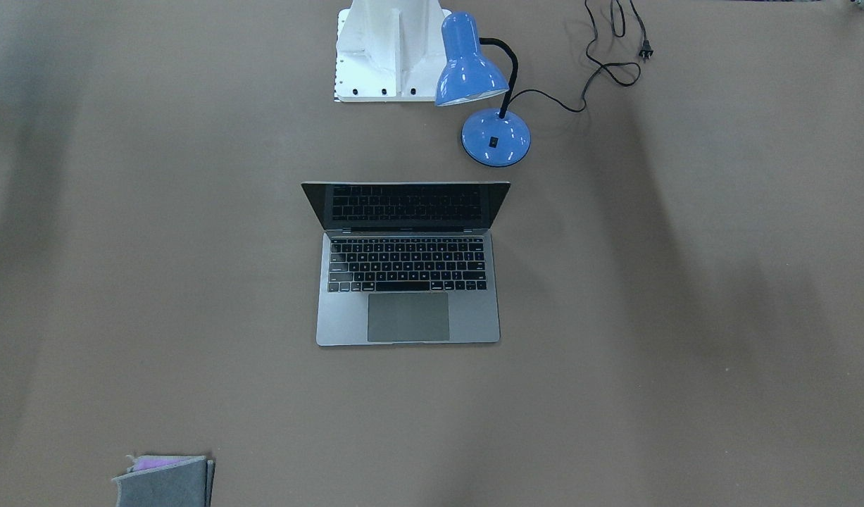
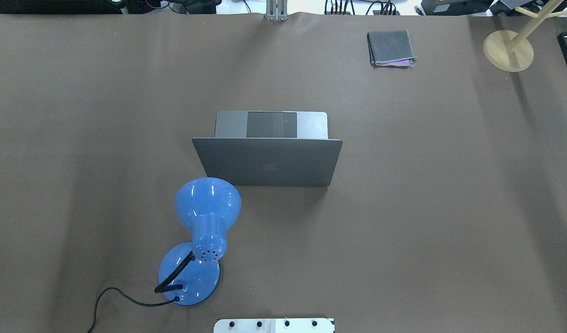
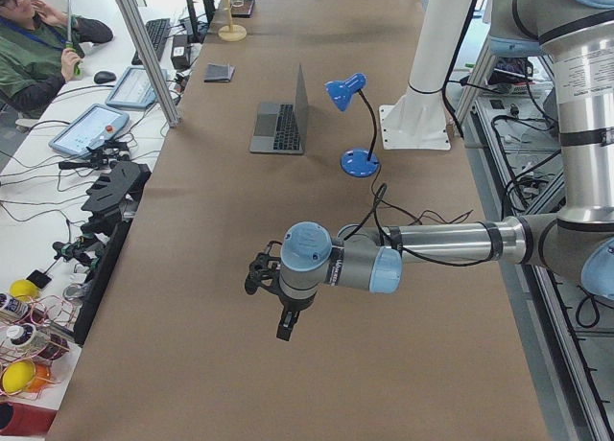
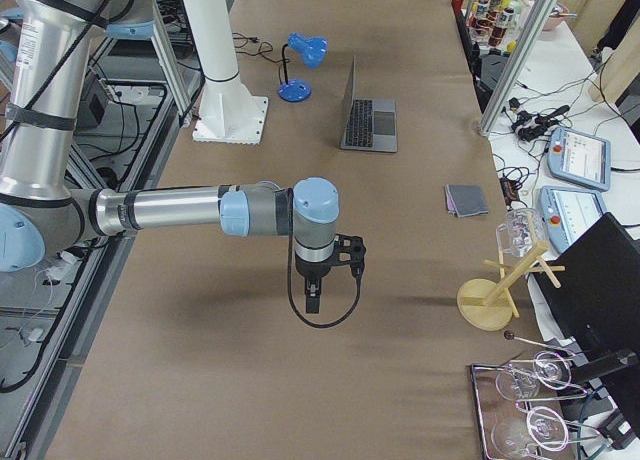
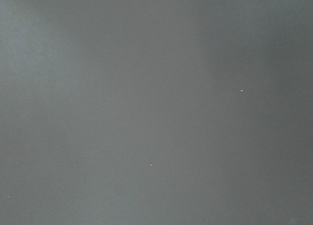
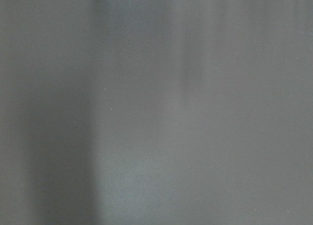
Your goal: Close laptop
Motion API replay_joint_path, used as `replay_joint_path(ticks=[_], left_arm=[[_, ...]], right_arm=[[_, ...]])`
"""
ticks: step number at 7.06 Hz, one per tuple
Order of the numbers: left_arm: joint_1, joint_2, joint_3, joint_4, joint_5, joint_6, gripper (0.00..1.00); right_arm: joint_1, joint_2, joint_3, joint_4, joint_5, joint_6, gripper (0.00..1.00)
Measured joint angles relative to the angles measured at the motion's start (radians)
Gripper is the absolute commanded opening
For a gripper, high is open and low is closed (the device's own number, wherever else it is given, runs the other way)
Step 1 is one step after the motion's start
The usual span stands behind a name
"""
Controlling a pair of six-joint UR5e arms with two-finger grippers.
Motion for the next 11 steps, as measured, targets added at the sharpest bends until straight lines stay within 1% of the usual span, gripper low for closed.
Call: replay_joint_path(ticks=[4,6,7,9,10,11], left_arm=[[0.000,0.005,-0.009,-0.006,0.000,0.002,0.98],[0.001,-0.039,-0.014,-0.007,0.005,-0.001,0.98],[0.001,-0.073,-0.023,-0.017,0.004,-0.001,0.98],[0.002,-0.185,-0.010,-0.122,0.003,-0.002,0.98],[0.002,-0.221,-0.002,-0.168,-0.008,-0.001,0.98],[0.002,-0.237,-0.005,-0.200,-0.033,-0.001,0.98]], right_arm=[[0.000,-0.002,0.000,0.002,0.000,0.000,1.00],[0.000,-0.001,0.005,0.012,-0.001,0.000,1.00],[0.000,0.000,0.005,0.062,-0.001,0.001,1.00],[0.000,-0.001,0.002,0.260,0.005,0.011,1.00],[0.000,0.008,0.004,0.314,0.009,0.014,1.00],[0.000,0.020,0.007,0.336,0.025,0.019,1.00]])
